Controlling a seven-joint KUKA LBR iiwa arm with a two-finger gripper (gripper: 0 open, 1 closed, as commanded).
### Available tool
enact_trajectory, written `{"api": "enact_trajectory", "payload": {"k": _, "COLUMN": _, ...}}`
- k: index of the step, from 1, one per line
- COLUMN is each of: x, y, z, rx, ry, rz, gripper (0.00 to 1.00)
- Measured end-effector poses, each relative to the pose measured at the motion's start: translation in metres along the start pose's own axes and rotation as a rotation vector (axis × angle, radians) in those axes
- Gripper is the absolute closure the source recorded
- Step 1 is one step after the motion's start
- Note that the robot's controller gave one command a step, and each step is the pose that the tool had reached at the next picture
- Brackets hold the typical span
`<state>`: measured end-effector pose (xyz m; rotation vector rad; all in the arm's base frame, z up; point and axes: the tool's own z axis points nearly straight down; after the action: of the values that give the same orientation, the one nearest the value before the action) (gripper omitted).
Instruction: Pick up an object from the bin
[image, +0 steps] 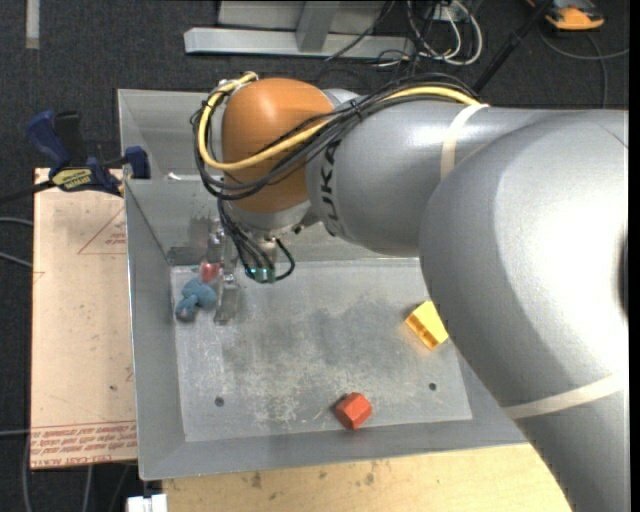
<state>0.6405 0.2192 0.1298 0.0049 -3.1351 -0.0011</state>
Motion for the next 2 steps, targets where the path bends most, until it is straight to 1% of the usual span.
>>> {"api": "enact_trajectory", "payload": {"k": 1, "x": 0.012, "y": 0.033, "z": 0.064, "rx": 0.0, "ry": -0.001, "rz": -0.003, "gripper": 0.0}}
{"api": "enact_trajectory", "payload": {"k": 2, "x": 0.028, "y": 0.028, "z": 0.028, "rx": -0.002, "ry": -0.008, "rz": 0.078, "gripper": 0.0}}
